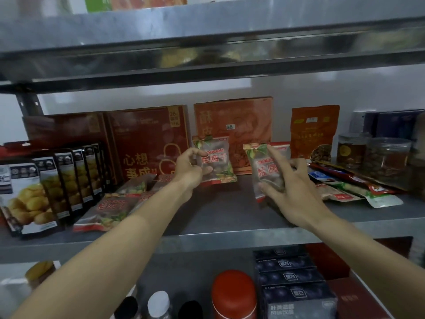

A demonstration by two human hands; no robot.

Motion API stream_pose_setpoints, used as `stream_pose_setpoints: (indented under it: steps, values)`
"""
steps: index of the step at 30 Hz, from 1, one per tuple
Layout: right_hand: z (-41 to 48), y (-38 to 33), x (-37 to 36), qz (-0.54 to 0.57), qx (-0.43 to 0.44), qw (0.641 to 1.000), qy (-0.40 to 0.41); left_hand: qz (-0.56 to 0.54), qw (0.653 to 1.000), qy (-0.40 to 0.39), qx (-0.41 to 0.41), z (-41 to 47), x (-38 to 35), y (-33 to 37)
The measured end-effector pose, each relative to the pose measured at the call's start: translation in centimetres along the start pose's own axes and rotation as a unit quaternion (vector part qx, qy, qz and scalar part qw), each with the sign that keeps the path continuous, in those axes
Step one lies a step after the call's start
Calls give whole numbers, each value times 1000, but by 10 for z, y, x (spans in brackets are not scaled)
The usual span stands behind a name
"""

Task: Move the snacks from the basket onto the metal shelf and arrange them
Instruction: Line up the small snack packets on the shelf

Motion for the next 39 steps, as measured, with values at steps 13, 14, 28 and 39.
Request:
stream_pose_setpoints:
  steps: [13,14,28,39]
  values:
    - [10,-16,-33,50,-25,998,-35,178,982,-52,42,23,19,-15]
    - [11,-16,-37,49,-29,998,-40,170,982,-62,55,25,19,-17]
    - [11,-47,-53,112,-76,988,-79,407,893,-124,-146,5,52,5]
    - [9,-95,-92,0,-68,980,-185,626,751,-207,-36,-29,106,-7]
Point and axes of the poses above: each hand's wrist, its own z-axis towards the middle knuckle, its own x-axis out of the back of the hand, y = z × x, the point moved 1 cm from there along z, towards the middle knuckle, and after that the axes turned 2 degrees about x, right-handed, at the moved point
